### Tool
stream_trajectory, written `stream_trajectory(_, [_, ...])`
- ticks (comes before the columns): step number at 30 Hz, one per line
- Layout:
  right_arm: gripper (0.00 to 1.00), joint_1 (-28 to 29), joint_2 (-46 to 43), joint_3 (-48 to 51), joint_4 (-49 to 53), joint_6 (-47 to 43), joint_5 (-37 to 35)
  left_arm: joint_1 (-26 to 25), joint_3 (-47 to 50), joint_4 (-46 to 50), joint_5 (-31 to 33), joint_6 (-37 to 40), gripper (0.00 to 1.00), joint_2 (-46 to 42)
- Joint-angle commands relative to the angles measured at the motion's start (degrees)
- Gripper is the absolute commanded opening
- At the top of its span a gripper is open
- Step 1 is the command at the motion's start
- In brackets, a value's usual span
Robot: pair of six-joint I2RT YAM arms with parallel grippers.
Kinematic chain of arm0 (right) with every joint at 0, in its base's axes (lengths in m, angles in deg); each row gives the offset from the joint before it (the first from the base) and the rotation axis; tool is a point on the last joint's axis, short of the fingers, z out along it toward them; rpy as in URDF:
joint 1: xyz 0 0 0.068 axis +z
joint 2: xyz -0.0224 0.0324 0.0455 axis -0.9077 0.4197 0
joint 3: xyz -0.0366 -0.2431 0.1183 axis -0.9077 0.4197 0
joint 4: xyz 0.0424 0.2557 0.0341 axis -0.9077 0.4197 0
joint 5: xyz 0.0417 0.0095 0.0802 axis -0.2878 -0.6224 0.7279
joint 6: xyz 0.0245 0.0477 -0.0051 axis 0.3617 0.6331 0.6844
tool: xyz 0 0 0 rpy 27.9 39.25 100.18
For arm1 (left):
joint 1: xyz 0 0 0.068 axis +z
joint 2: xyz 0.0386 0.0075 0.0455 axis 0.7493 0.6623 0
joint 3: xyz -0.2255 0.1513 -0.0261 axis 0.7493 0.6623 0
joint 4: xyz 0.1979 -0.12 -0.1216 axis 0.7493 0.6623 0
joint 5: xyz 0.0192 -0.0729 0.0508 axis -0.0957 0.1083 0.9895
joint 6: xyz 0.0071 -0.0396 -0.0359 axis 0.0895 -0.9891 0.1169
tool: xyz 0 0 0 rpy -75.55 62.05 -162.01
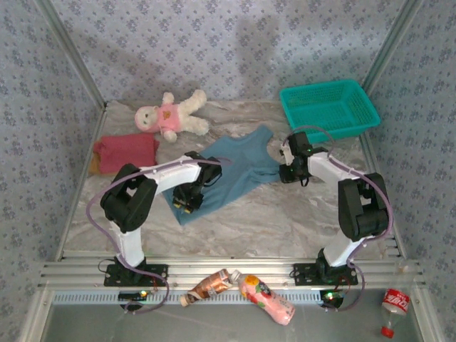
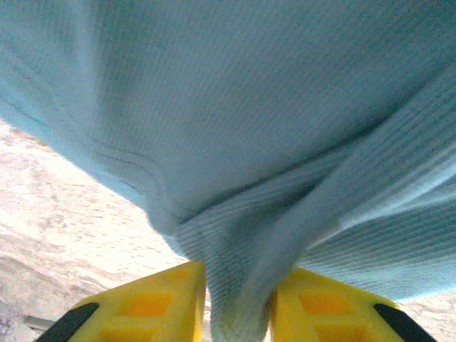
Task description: Fold and stack the tank tops
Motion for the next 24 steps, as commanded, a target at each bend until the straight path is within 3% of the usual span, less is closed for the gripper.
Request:
stream_trajectory(1, [0.31,1.39,-1.84,0.91,0.50,2.84,1.60,2.03,-1.35,1.81,2.77,0.87,0.21,-1.01])
stream_trajectory(8, [0.31,3.12,-0.15,-0.01,-2.33,4.37,2.69,6.64,-1.99,0.48,2.58,0.66,0.16,0.78])
stream_trajectory(14, [0.31,6.04,0.84,-0.20,-5.64,7.33,4.94,10.13,-4.72,2.43,4.90,-4.32,0.39,4.65])
stream_trajectory(18, [0.31,8.97,0.48,-0.23,-8.88,9.29,7.21,11.92,-6.72,5.61,8.62,-7.63,0.45,4.38])
stream_trajectory(24, [0.32,11.53,5.55,-2.97,-13.06,9.74,9.80,9.84,-7.37,3.68,1.21,-10.31,0.49,-0.78])
